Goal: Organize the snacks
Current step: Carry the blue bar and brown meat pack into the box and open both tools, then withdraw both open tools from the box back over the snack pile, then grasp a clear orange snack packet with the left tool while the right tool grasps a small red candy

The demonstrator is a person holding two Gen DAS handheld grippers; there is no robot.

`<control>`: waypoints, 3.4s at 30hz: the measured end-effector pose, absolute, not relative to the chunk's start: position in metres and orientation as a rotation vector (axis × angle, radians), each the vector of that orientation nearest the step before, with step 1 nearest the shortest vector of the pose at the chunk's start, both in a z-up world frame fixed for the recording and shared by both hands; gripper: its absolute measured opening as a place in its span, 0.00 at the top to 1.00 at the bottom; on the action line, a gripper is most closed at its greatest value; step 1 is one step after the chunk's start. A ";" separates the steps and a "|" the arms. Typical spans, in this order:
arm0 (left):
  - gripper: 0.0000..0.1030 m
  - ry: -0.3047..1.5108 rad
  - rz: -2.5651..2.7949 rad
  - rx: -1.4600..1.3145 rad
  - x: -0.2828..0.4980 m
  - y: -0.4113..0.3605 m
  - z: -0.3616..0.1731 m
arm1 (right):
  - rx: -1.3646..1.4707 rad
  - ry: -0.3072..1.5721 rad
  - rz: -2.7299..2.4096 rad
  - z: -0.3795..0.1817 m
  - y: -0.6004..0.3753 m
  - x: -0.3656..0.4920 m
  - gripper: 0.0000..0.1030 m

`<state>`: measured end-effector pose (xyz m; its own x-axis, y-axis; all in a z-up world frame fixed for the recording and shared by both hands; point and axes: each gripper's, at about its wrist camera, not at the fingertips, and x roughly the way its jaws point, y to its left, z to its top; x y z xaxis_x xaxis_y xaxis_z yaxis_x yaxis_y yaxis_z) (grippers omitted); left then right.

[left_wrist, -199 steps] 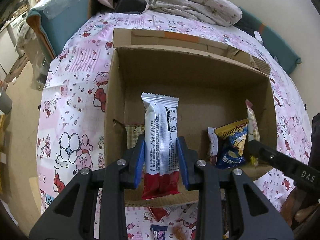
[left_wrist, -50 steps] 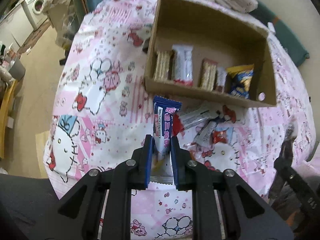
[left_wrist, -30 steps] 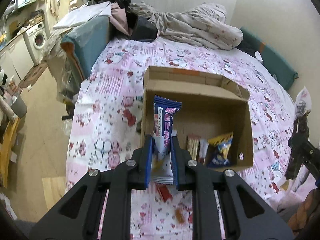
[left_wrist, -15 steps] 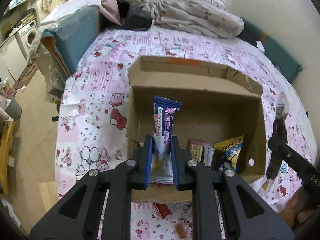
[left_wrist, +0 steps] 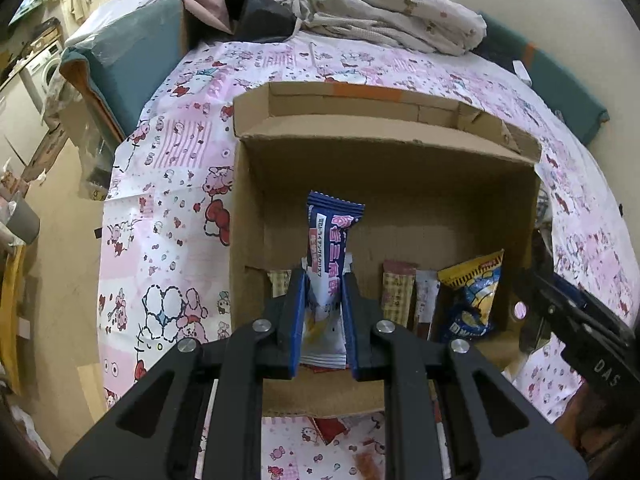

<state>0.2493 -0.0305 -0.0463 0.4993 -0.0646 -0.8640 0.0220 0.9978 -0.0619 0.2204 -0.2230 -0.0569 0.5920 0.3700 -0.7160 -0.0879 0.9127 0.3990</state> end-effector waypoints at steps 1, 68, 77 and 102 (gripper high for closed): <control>0.85 1.051 -0.050 -0.040 0.249 -0.031 -0.048 | 0.335 0.904 0.257 -0.057 -0.224 0.220 0.49; 0.02 0.989 0.021 -0.135 0.117 0.006 -0.031 | 0.413 1.001 0.231 -0.049 -0.226 0.095 0.09; 0.02 1.057 0.061 -0.164 0.122 0.012 -0.054 | 0.428 1.039 0.199 -0.061 -0.236 0.097 0.09; 0.84 1.411 -0.098 0.062 0.121 -0.077 -0.171 | 0.501 1.110 0.106 -0.083 -0.259 0.108 0.09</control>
<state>0.1206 -0.0770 -0.1711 0.1562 -0.0316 -0.9872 0.1058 0.9943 -0.0151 0.1076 -0.2590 -0.0832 0.4524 0.3263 -0.8300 0.1639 0.8844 0.4371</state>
